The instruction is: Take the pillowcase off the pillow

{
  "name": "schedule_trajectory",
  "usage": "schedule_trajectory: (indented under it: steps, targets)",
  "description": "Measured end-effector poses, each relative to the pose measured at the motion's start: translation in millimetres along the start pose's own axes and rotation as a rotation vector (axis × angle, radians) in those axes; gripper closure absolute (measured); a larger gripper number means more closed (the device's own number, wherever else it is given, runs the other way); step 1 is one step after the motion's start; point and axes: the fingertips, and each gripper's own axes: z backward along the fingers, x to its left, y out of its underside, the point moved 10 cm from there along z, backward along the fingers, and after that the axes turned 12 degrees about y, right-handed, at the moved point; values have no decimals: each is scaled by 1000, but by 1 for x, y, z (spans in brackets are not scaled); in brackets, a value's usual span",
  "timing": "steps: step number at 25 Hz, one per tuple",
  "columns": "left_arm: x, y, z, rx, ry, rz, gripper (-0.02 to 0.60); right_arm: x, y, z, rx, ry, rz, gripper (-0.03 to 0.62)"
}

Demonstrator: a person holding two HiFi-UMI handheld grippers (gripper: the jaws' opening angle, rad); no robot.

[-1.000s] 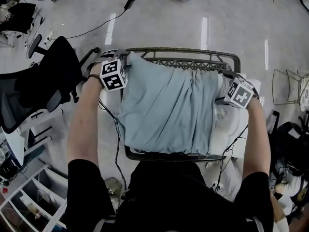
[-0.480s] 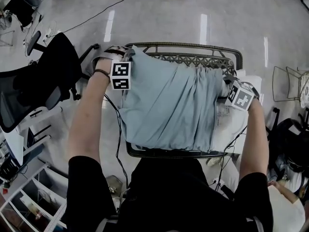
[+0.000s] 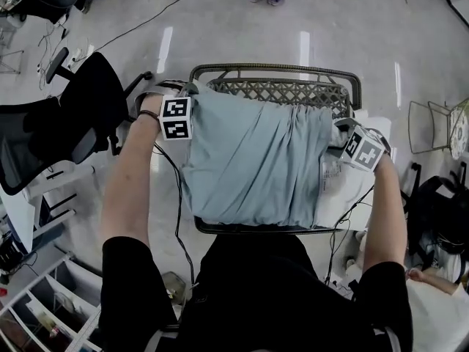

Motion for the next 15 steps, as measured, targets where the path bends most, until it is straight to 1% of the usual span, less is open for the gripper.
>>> schedule_trajectory:
  steps: [3, 6, 8, 10, 12, 15]
  targets:
    - [-18, 23, 12, 12, -32, 77, 575, -7, 10, 1, 25, 13, -69, 329]
    - [-42, 45, 21, 45, -64, 127, 575, -13, 19, -1, 10, 26, -89, 328]
    - [-58, 63, 25, 81, -68, 166, 575, -14, 22, 1, 22, 25, -99, 329]
    - [-74, 84, 30, 102, -71, 225, 575, -16, 25, 1, 19, 27, -109, 327]
    - [-92, 101, 34, 105, -72, 277, 575, -17, 28, 1, 10, 31, -119, 327]
    - [-117, 114, 37, 103, -68, 341, 575, -17, 28, 1, 5, 44, -123, 326]
